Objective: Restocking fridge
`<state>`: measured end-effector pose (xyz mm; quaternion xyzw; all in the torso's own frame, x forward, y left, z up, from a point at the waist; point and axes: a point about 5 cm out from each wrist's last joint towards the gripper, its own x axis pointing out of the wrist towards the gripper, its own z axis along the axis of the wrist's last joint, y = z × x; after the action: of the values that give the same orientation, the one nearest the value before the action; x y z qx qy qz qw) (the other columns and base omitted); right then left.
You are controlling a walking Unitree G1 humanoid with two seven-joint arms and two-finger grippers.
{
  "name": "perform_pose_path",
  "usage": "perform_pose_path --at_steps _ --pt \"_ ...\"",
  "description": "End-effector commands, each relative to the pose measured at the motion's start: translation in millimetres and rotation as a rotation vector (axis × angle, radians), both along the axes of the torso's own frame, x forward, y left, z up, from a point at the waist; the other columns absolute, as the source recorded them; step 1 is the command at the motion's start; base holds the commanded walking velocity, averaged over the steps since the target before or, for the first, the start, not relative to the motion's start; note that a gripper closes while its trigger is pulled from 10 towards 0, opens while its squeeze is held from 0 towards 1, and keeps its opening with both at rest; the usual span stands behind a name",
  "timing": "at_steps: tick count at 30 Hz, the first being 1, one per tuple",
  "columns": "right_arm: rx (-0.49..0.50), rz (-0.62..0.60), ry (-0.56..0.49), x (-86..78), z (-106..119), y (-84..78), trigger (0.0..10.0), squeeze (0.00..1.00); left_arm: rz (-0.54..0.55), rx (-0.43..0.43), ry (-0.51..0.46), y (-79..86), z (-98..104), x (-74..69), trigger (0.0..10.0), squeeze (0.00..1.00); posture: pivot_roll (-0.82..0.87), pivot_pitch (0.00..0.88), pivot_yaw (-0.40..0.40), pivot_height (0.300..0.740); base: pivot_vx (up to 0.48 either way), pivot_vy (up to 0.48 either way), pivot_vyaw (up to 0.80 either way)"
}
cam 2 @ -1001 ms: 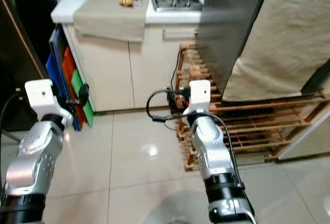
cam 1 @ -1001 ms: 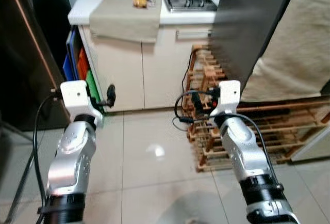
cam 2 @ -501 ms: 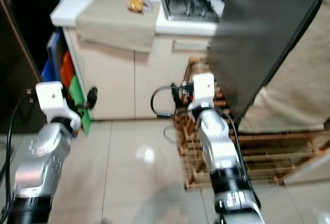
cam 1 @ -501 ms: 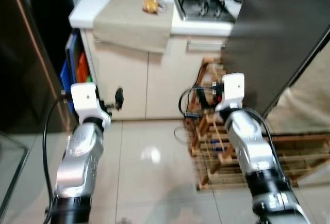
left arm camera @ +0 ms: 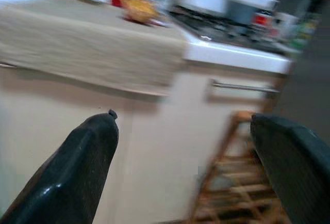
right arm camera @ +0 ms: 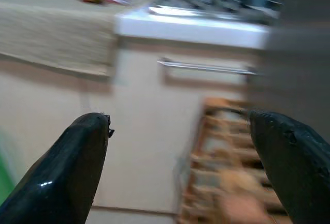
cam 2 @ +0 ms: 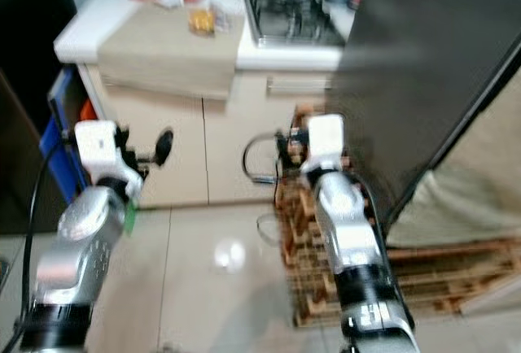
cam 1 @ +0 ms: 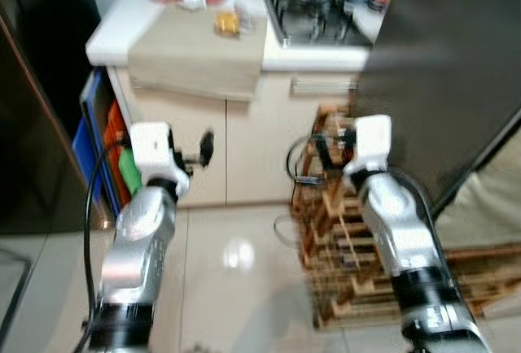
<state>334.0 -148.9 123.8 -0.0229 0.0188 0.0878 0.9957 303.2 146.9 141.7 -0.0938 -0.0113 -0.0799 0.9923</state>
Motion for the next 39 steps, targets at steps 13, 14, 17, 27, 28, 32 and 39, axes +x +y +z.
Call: perform_pose_path --at_steps 13,14,17,27,28,32,39 --pt "0.095 -0.232 -0.08 -6.1 11 -35.3 10.0 0.0 0.045 0.072 0.051 7.3 -5 11.4 10.0 0.0 -0.04 0.0 -0.038 0.74 0.0 0.416 -0.79" --pt "0.096 -0.236 -0.079 -6.4 10 -35.9 10.0 0.0 0.059 0.082 0.065 9.4 -7 11.6 10.0 0.0 -0.04 0.0 -0.039 0.74 0.0 0.0 -0.78" --pt "0.101 -0.241 -0.075 -6.2 8 -36.4 10.0 0.0 0.069 0.082 0.077 11.9 -8 11.0 10.0 0.0 -0.02 0.0 -0.042 0.74 0.0 0.0 -0.78" --pt "0.039 -0.178 -0.025 -8.8 -7 -31.3 10.0 0.0 0.09 0.146 0.058 32.4 -8 4.9 10.0 0.0 0.02 0.0 -0.08 0.74 0.0 0.0 -0.78" --pt "0.04 -0.176 -0.025 -8.0 -6 -30.9 10.0 0.0 0.098 0.135 0.058 31.0 -8 5.7 10.0 0.0 0.02 0.0 -0.08 0.74 0.0 0.0 -0.77" --pt "0.04 -0.178 -0.043 -6.4 -2 -32.1 10.0 0.0 0.072 0.136 0.04 18.9 -6 7.4 10.0 0.0 -0.01 0.0 -0.085 0.74 0.0 0.0 -0.77" --pt "0.042 -0.177 -0.05 -13.4 -1 -38.7 10.0 0.0 0.044 0.095 -0.005 11.5 -3 8.1 10.0 0.0 -0.05 0.0 -0.082 0.74 0.38 0.0 -0.77"
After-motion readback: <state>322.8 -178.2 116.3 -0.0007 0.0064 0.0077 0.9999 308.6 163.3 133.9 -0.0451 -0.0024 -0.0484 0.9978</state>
